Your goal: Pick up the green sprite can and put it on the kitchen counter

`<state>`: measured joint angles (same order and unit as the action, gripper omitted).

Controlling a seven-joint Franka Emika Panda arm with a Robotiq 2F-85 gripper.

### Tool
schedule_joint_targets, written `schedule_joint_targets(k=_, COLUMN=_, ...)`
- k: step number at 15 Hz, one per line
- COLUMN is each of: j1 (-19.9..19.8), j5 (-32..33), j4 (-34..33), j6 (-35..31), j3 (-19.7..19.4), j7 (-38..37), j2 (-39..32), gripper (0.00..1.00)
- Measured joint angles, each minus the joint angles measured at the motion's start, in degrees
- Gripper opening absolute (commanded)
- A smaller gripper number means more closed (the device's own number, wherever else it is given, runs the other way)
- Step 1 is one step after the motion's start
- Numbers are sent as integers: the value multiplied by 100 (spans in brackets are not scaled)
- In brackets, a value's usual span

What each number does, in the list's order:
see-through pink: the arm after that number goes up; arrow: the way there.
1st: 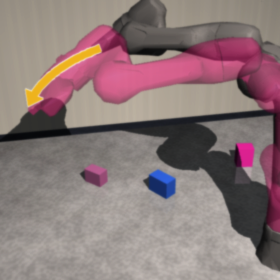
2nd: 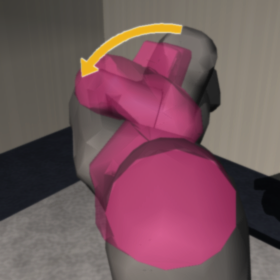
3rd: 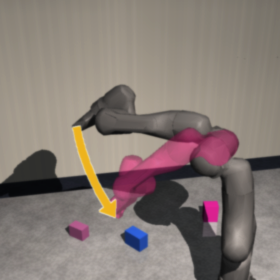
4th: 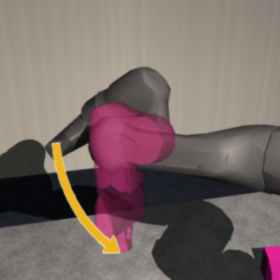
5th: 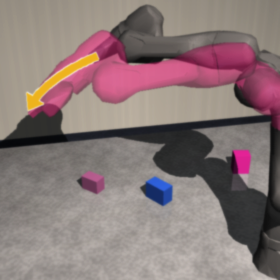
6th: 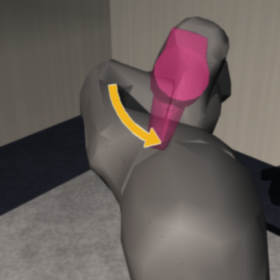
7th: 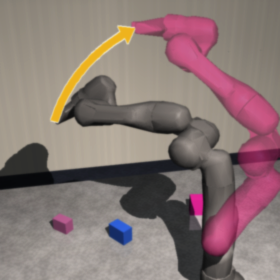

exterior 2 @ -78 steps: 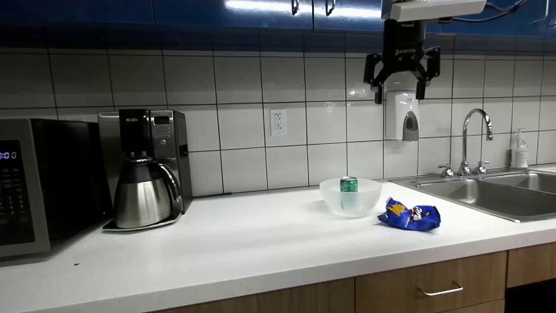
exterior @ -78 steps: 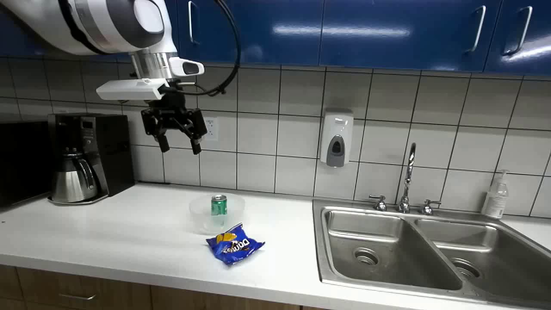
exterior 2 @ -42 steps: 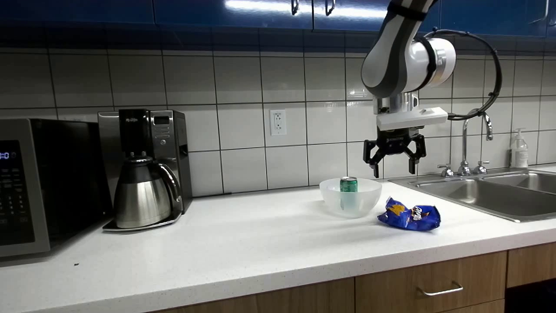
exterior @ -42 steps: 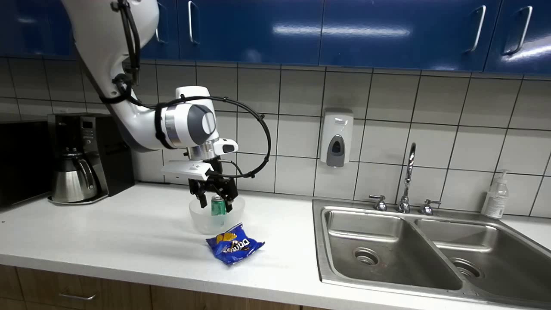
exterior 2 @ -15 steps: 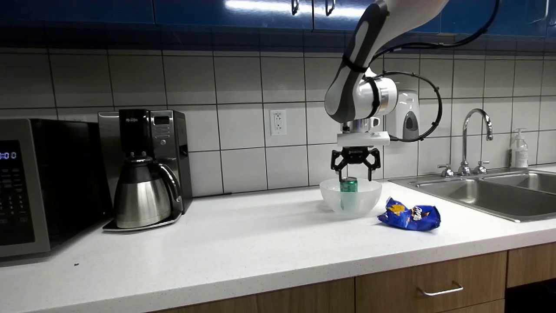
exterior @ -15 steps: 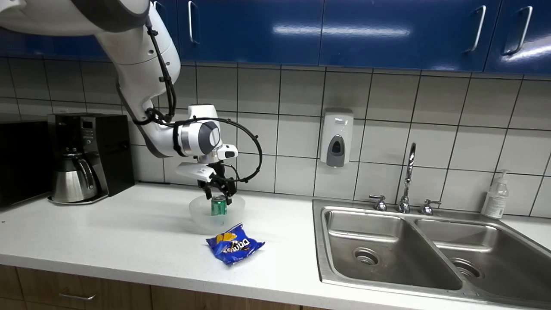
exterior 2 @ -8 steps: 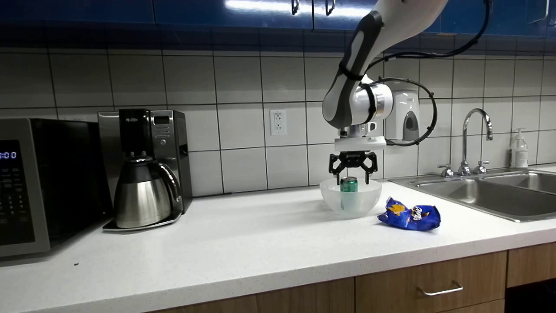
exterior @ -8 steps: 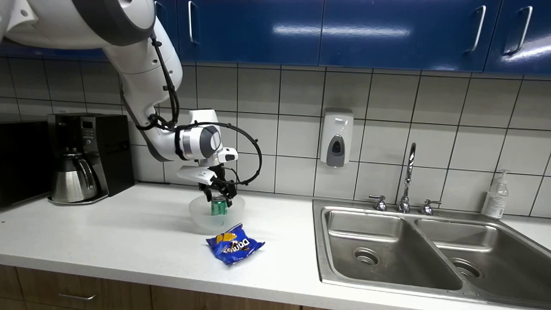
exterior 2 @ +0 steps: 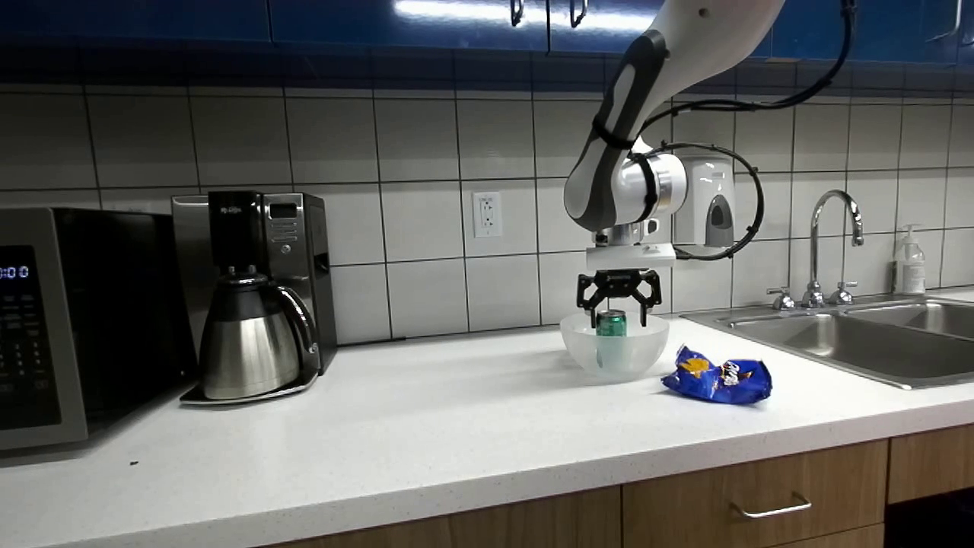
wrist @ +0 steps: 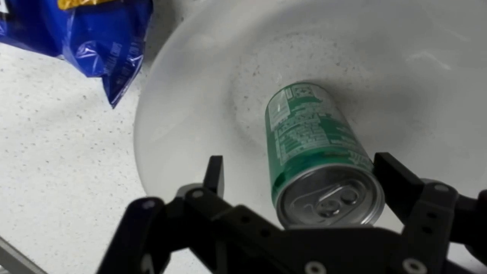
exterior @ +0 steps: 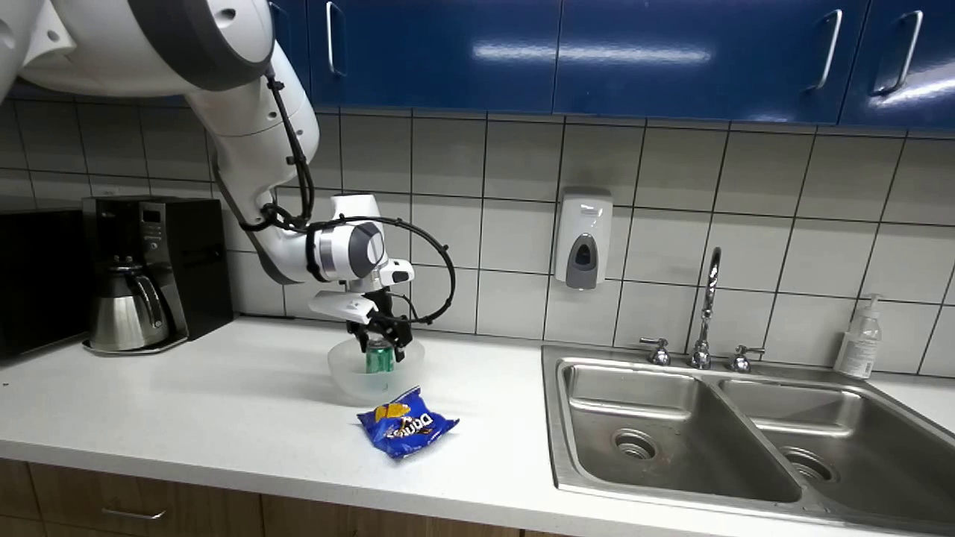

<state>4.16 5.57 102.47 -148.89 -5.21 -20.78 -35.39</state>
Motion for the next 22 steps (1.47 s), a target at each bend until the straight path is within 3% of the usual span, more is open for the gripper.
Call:
schedule_joint_targets(k=5, j1=3, j5=-7, j4=-59, j6=0, j3=0, j7=0, j2=-118, gripper=100)
schedule_joint_targets(k=6, j1=4, j5=-10, j4=-66, j6=0, j3=0, j7=0, j2=-138, gripper=75)
schedule_joint_targets(k=7, j1=5, j5=-14, j4=-71, j6=0, j3=0, j7=0, j2=-155, gripper=74)
schedule_joint_targets(k=10, j1=18, j5=-38, j4=-104, j6=0, j3=0, j7=0, j2=-202, gripper=49)
schedule_joint_targets(k=12, j1=31, j5=-59, j4=-135, j6=0, j3=0, j7=0, j2=-226, gripper=38)
schedule_joint_targets(k=22, j1=49, j5=-146, j4=-130, j6=11, j3=66, j7=198, j2=37, gripper=38)
